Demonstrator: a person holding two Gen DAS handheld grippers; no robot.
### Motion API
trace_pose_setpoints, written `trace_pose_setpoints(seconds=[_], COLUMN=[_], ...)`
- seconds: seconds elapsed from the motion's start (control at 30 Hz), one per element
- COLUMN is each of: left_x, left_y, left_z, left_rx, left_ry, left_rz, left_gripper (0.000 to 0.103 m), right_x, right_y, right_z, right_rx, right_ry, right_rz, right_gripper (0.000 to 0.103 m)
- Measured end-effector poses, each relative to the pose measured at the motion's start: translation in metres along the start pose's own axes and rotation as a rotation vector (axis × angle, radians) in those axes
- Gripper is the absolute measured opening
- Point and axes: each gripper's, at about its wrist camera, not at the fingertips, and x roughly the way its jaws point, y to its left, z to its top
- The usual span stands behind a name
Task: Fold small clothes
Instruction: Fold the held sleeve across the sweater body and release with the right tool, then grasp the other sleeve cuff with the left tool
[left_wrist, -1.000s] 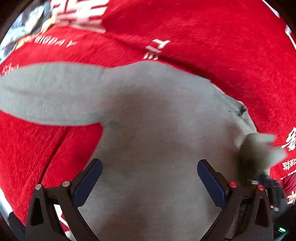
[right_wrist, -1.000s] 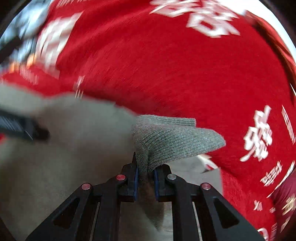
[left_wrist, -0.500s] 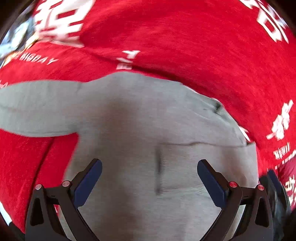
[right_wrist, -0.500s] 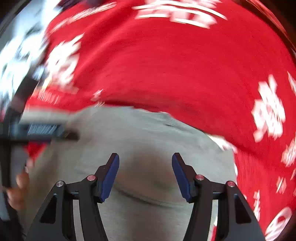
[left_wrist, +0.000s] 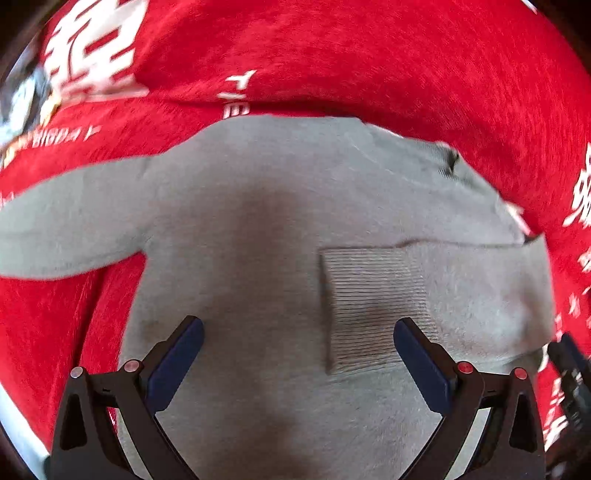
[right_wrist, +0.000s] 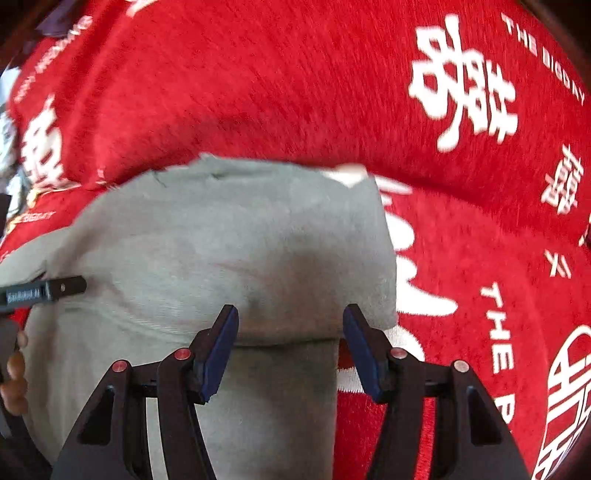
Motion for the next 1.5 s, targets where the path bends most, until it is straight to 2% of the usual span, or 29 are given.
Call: trace_pose_setpoints(seconds=[0.07,0.2,0.23,0.27,0.3,0.33,0.37,0.43,0.5,0.8,0.9,0.97,1.1,1.2,1.3,1.37,1.43,1.5], left_x=[0.007,0.009,0.006,0.006,0.005,0.006,0.008,0.006,0.000,-0.036,-0.043,-0.029,0.027,0.020,0.006,-0.003,-0.008,-0.007], left_y=[0.008,-0.007,-0.014,-0.021,-0.029,-0.037,-0.041,-0.043,-0.040,-0.047,-0.046,-0.038,-0.014,-0.012,-0.003,0.007,0.019,0.021], left_z=[0.003,0.006,0.004,0.002,-0.001,-0.002,-0.001,0.000,0.003,0.023,0.037,0.047,0.058,0.057,0.061,0.062,0.061,0.057], left_rx=[-0.030,0.006,0.020,0.043,0.067,0.096,0.115,0.108,0.087,0.150,0.167,0.159,0.149,0.159,0.109,0.048,-0.013,-0.023], left_ry=[0.040,0.045,0.039,0.031,0.037,0.028,0.016,0.018,0.007,-0.096,-0.158,-0.135,0.024,-0.010,-0.021,-0.046,-0.047,-0.036], left_rz=[-0.067,-0.100,-0.098,-0.091,-0.076,-0.025,-0.004,-0.005,0.004,0.037,0.086,0.121,0.175,0.133,0.057,0.050,0.049,0.039], left_gripper=[0.103,0.103,0.096,0.074,0.065,0.054,0.031,0.013,0.005,0.005,0.005,0.005,0.005,0.006,0.006,0.006,0.006,0.006], right_x=[-0.003,0.001,0.002,0.004,0.005,0.006,0.005,0.006,0.004,-0.005,-0.006,-0.004,0.001,0.001,0.010,0.029,0.060,0.093], right_y=[0.006,0.024,0.028,0.033,0.038,0.043,0.045,0.049,0.048,0.024,0.020,0.021,0.022,0.018,0.011,0.005,-0.002,-0.010], right_z=[0.004,0.002,-0.001,-0.004,-0.007,-0.011,-0.014,-0.021,-0.025,-0.018,-0.016,-0.015,-0.010,0.003,0.023,0.038,0.047,0.046], right_rx=[-0.021,-0.029,-0.025,-0.024,-0.025,-0.027,-0.031,-0.043,-0.047,0.020,0.031,0.028,0.013,0.017,0.029,0.049,0.072,0.107], right_ry=[-0.008,-0.001,0.002,0.007,0.011,0.013,0.016,0.026,0.029,-0.006,-0.018,-0.013,-0.012,-0.035,-0.058,-0.030,0.052,0.152], right_rz=[0.015,0.067,0.079,0.094,0.106,0.114,0.119,0.127,0.127,0.139,0.141,0.137,0.120,0.110,0.106,0.117,0.117,0.058], right_gripper=[0.063,0.063,0.063,0.063,0.063,0.063,0.063,0.063,0.063,0.063,0.063,0.063,0.063,0.063,0.063,0.063,0.063,0.063])
